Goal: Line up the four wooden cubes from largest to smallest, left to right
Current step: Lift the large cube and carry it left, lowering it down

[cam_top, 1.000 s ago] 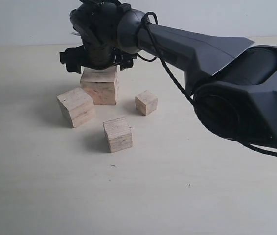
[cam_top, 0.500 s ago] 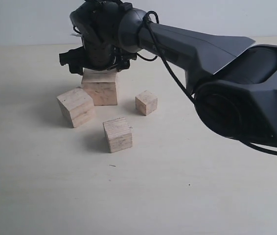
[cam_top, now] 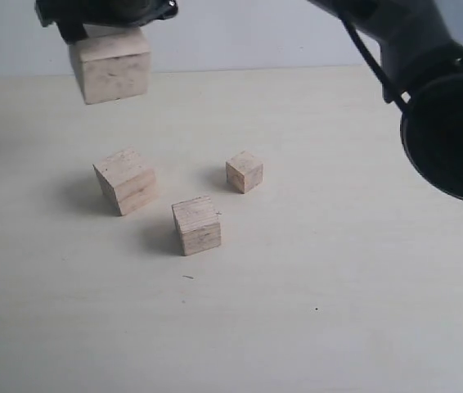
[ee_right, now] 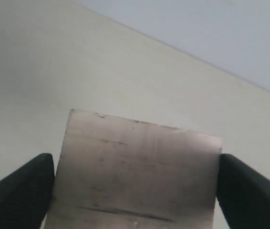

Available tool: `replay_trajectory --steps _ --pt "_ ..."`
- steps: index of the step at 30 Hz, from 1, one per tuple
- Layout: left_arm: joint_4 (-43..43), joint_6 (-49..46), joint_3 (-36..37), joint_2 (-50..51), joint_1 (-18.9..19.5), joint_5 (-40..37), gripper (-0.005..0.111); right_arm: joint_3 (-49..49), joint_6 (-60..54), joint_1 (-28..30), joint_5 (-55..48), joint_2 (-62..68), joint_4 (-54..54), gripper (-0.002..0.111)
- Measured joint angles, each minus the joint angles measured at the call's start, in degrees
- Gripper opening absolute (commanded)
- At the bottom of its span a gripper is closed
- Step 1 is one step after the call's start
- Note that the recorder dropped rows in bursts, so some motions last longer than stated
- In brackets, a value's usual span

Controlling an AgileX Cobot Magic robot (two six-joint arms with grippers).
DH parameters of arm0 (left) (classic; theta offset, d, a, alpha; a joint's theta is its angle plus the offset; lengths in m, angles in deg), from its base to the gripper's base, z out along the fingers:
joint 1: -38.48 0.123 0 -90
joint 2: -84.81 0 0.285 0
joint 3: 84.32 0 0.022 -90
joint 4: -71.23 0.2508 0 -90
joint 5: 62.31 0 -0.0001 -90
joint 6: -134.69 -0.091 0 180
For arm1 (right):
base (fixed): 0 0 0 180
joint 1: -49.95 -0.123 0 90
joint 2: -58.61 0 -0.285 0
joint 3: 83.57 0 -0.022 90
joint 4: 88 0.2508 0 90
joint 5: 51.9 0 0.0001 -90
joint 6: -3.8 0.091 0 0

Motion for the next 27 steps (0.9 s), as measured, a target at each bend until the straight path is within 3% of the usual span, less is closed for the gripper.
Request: replay_trajectory --steps 6,9,21,27 --pt "0.0 0.0 0.0 0.0 0.0 0.0 0.000 0.0 -41.0 -0.1 -5.3 0.8 35.0 0.000" --pt "0.0 0.0 0.0 0.0 0.0 0.0 0.000 0.0 -52.7 -1.3 -9.2 2.5 41.7 0.000" --pt "0.0 0.0 0.0 0.0 0.0 0.0 0.000 0.0 -55.2 -2.0 -13.2 7.1 30.6 0.000" --pt "0.0 0.0 0.0 0.0 0.0 0.0 0.000 0.0 -54.5 2.4 -16.2 7.2 26.5 0.000"
